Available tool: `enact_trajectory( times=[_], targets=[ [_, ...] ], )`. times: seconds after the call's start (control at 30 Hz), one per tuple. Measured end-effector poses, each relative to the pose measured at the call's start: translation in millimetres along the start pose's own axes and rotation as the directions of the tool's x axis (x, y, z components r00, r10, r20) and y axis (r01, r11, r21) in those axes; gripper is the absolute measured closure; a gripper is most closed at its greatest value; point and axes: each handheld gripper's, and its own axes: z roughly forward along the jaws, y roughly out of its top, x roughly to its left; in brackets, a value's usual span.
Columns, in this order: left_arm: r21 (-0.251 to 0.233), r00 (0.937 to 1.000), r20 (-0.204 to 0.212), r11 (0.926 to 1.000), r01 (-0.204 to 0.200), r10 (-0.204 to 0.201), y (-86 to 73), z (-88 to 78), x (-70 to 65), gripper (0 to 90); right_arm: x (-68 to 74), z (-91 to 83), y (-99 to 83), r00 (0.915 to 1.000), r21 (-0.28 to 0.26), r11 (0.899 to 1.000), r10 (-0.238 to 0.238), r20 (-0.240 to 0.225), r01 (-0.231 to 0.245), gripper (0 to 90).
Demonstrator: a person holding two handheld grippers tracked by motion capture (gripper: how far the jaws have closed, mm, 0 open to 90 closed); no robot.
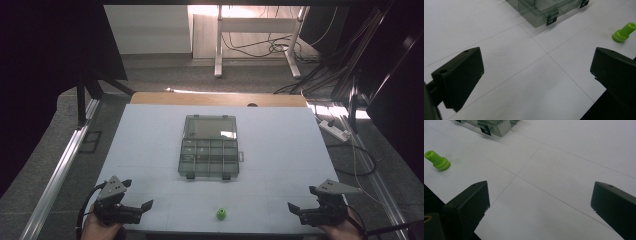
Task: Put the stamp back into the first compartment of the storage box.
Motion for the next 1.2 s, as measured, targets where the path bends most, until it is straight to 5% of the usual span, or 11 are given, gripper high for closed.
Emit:
enact_trajectory(
  times=[0.63, 1.2],
  targets=[
    [0.003, 0.9999, 0.011, 1.0000, 0.007, -0.007, 0.1, 0.2, 1.4, 0.0, 8.6, 12.5, 11.5, 0.9968, -0.010, 0.997, -0.073, -0.031, 0.073, 0.3],
    [0.004, 0.9997, 0.015, 0.9999, 0.017, -0.017, 0.2, 0.8, 2.4, 0.0, 24.5, 40.9, 32.7, 0.9824, -0.015, 0.993, -0.116, -0.146, 0.115, 0.0]
  ],
)
